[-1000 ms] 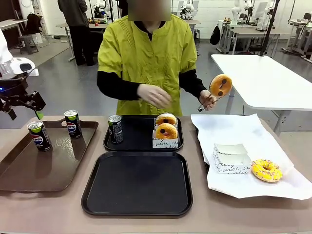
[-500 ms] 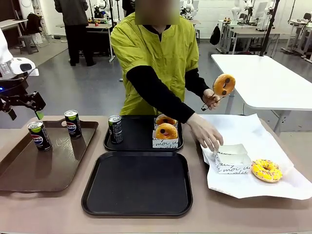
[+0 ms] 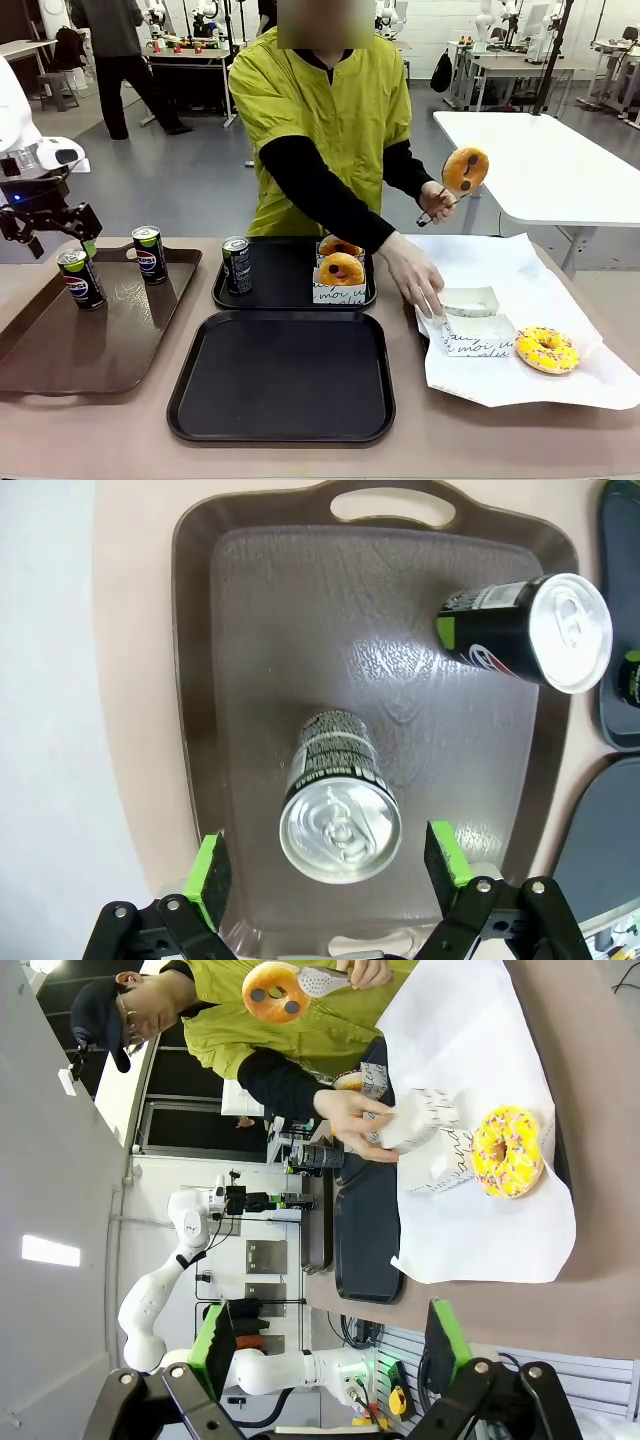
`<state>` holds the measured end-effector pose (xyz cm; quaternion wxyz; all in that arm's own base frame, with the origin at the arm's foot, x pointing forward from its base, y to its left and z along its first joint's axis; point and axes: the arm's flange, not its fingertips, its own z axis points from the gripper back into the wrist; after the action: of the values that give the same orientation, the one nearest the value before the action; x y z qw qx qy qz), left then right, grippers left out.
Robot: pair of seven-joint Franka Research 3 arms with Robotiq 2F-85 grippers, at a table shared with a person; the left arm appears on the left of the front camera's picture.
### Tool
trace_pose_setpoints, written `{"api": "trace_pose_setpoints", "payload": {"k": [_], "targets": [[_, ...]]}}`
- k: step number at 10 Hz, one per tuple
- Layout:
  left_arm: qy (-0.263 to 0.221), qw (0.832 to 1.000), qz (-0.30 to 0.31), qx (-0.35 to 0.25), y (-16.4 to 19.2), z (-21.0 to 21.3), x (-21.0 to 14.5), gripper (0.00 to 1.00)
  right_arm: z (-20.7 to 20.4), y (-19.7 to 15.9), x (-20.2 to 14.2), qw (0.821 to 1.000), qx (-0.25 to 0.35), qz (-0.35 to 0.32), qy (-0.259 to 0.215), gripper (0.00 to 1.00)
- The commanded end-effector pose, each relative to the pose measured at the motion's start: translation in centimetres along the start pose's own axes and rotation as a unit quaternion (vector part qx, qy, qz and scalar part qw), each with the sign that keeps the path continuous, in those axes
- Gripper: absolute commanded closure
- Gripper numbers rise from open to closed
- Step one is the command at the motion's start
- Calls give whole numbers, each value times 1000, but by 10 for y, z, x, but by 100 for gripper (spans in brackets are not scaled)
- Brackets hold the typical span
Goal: Set up donuts and drinks on trays.
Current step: Pick up one Pepsi coke from the Handle tray and place it on the Flat Tray without a Pepsi coke.
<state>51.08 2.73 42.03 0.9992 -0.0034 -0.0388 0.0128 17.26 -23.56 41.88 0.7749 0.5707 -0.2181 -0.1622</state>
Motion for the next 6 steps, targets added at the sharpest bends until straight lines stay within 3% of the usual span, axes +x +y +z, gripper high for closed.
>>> {"api": "trace_pose_setpoints", "payload": {"k": [1, 6], "targets": [[-3, 1000, 11, 15, 3, -11, 14, 0, 0, 1, 0, 1000, 6, 7, -2, 0], [18, 1000, 0, 5, -2, -35, 15, 0, 0, 1, 0, 1000, 6, 7, -2, 0]]}}
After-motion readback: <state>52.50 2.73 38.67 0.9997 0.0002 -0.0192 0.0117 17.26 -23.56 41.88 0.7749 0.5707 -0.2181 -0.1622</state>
